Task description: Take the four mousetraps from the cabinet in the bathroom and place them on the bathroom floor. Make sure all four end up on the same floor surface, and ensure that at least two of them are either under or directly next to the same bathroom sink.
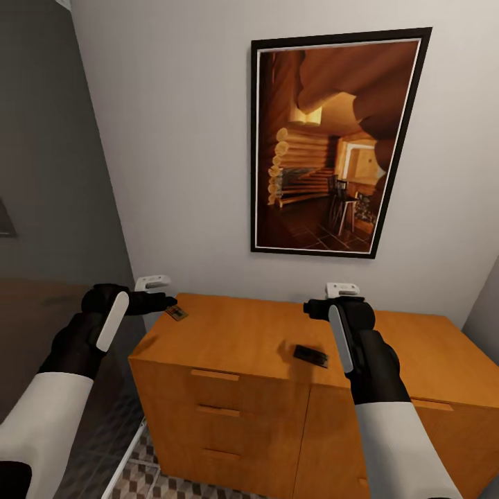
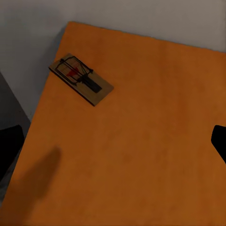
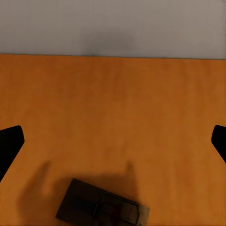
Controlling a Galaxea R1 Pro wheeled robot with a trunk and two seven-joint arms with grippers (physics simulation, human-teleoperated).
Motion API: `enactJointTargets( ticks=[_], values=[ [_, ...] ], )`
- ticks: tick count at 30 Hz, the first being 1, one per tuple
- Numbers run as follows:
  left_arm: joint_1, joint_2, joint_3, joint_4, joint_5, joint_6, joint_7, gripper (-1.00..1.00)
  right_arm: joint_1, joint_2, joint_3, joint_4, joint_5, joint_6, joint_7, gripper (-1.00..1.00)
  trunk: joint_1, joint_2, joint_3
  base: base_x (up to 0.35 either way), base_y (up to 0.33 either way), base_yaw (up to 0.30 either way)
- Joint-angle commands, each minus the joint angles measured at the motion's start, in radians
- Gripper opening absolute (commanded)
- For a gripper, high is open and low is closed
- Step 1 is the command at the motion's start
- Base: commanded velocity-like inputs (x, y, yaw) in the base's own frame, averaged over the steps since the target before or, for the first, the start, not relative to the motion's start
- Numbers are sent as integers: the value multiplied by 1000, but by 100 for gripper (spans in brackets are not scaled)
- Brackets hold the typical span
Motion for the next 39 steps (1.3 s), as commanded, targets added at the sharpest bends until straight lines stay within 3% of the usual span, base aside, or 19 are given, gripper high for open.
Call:
enactJointTargets(
  ticks=[1,27,34,39],
  values=[
    [-1,1,-2,-1,0,3,0,100,-1,1,-1,0,0,4,0,100,0,-1,-1,0,0,0],
    [-1,1,-2,1,0,3,0,100,8,-5,0,12,-15,4,6,100,0,-1,-1,0,0,0],
    [-1,0,-2,2,0,3,0,100,8,-18,6,25,-66,4,6,100,0,-1,-1,0,0,0],
    [-1,-2,-3,8,0,3,0,100,8,-50,49,42,-127,4,6,100,0,-1,-1,0,0,0]
  ],
)
